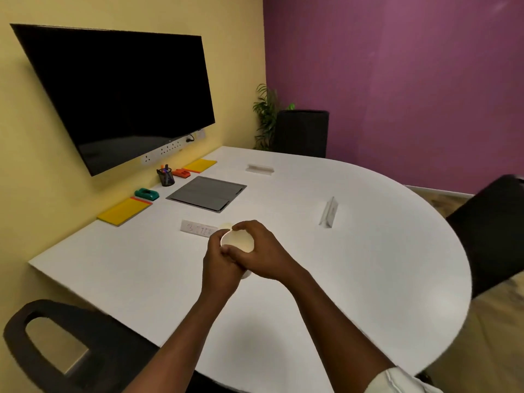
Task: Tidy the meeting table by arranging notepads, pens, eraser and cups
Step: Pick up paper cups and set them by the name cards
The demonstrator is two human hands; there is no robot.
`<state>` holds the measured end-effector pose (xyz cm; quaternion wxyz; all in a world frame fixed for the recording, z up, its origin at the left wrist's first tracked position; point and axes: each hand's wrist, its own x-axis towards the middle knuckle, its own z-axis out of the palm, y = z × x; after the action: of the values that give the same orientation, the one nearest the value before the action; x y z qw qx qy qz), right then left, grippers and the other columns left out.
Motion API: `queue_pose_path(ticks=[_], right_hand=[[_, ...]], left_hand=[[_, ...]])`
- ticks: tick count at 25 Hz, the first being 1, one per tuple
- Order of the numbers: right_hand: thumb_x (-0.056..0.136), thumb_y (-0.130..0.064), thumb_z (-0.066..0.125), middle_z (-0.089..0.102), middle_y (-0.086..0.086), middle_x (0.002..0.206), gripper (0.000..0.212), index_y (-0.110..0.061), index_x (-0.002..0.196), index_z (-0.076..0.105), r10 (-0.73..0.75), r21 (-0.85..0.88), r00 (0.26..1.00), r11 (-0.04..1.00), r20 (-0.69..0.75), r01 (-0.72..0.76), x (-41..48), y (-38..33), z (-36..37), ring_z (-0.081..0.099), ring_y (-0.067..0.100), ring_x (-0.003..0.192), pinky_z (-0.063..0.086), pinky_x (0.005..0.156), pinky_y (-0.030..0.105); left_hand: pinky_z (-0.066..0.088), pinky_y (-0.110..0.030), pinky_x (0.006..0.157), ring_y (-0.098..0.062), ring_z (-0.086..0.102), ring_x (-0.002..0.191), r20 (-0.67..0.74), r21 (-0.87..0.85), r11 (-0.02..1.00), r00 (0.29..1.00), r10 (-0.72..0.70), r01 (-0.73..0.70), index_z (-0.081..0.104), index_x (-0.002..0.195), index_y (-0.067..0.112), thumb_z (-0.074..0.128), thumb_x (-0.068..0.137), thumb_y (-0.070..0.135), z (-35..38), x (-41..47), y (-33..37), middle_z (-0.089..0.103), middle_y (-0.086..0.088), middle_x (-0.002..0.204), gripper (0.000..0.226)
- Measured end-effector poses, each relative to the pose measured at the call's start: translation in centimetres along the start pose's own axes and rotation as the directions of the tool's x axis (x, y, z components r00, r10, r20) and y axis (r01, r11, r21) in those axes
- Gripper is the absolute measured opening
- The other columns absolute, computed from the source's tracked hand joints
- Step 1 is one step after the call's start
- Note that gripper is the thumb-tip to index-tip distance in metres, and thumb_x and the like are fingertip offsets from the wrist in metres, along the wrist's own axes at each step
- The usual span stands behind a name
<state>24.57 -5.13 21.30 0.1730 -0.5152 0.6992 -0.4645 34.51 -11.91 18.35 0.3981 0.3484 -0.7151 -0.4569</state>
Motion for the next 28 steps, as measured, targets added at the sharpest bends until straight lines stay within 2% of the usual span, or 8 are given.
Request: queue_pose_path(ticks=[2,6,9,14,18,21,24,28], right_hand=[[0.076,-0.057,0.070,0.049,-0.011,0.132,0.065,-0.028,0.129,0.048,0.010,-0.023,1.000,1.000,-0.027,-0.011,-3.2,-1.3,-0.4,0.047,0.005,0.116,0.033,0.085,0.009],[0.075,-0.054,0.072,0.043,-0.009,0.139,0.078,-0.027,0.139,0.037,0.056,-0.041,0.996,0.997,-0.074,-0.059,-9.8,-2.8,-1.5,0.043,0.005,0.121,0.031,0.092,0.013],[0.074,-0.054,0.073,0.042,-0.008,0.139,0.080,-0.028,0.140,0.035,0.073,-0.046,0.991,0.996,-0.115,-0.079,-13.3,-3.8,-3.1,0.041,0.002,0.117,0.028,0.086,0.005],[0.076,-0.056,0.070,0.040,-0.010,0.141,0.078,-0.028,0.140,0.036,0.066,-0.067,0.982,0.995,-0.176,-0.079,-18.8,-4.2,-7.1,0.040,0.004,0.124,0.029,0.092,0.013],[0.076,-0.057,0.069,0.039,-0.011,0.141,0.078,-0.029,0.140,0.034,0.070,-0.082,0.974,0.993,-0.217,-0.090,-23.5,-2.8,-12.9,0.039,0.003,0.124,0.029,0.090,0.012],[0.076,-0.058,0.069,0.040,-0.011,0.141,0.078,-0.030,0.140,0.033,0.065,-0.110,0.966,0.989,-0.250,-0.095,-27.6,-0.9,-18.3,0.039,0.003,0.124,0.028,0.088,0.009],[0.073,-0.059,0.070,0.043,-0.011,0.139,0.077,-0.033,0.137,0.035,0.073,-0.111,0.954,0.988,-0.292,-0.110,-32.0,1.8,-24.4,0.041,0.006,0.124,0.034,0.094,0.016],[0.071,-0.059,0.072,0.049,-0.011,0.135,0.077,-0.035,0.135,0.037,0.086,-0.116,0.934,0.984,-0.347,-0.134,-36.3,4.9,-31.3,0.045,0.010,0.123,0.043,0.099,0.026]], left_hand=[[0.051,-0.017,0.055,-0.010,0.057,0.092,0.030,-0.023,1.000,0.999,0.017,-0.016,0.049,0.122,0.024,0.065,0.076,0.003,-0.3,-2.3,0.9,0.056,0.014,0.102,0.053],[0.055,-0.037,0.074,-0.017,0.058,0.096,0.081,-0.042,0.999,0.996,0.033,-0.030,0.050,0.120,0.023,0.067,0.072,-0.001,-0.6,-8.4,3.0,0.057,0.017,0.100,0.055],[0.054,-0.030,0.070,-0.017,0.058,0.097,0.102,-0.058,0.997,0.993,0.051,-0.046,0.050,0.121,0.022,0.067,0.073,-0.002,0.0,-11.3,5.1,0.056,0.015,0.101,0.057],[0.056,-0.031,0.068,-0.014,0.059,0.096,0.133,-0.078,0.993,0.987,0.094,-0.084,0.050,0.122,0.022,0.066,0.074,-0.002,2.9,-16.1,8.5,0.059,0.008,0.107,0.056],[0.051,-0.016,0.051,-0.002,0.059,0.092,0.171,-0.101,0.988,0.976,0.135,-0.119,0.050,0.121,0.024,0.067,0.072,-0.003,8.2,-19.9,11.7,0.057,0.021,0.101,0.058],[0.049,-0.016,0.055,0.004,0.057,0.088,0.187,-0.103,0.986,0.971,0.147,-0.129,0.050,0.121,0.024,0.071,0.071,-0.001,13.5,-23.5,14.4,0.054,0.027,0.097,0.059],[0.046,-0.009,0.049,0.007,0.055,0.087,0.212,-0.107,0.987,0.968,0.138,-0.117,0.050,0.122,0.025,0.072,0.071,0.001,20.0,-27.3,17.3,0.053,0.028,0.097,0.060],[0.053,-0.025,0.059,-0.001,0.058,0.090,0.256,-0.134,0.989,0.962,0.094,-0.061,0.045,0.124,0.030,0.073,0.069,0.006,27.2,-31.2,20.3,0.055,0.023,0.097,0.066]])
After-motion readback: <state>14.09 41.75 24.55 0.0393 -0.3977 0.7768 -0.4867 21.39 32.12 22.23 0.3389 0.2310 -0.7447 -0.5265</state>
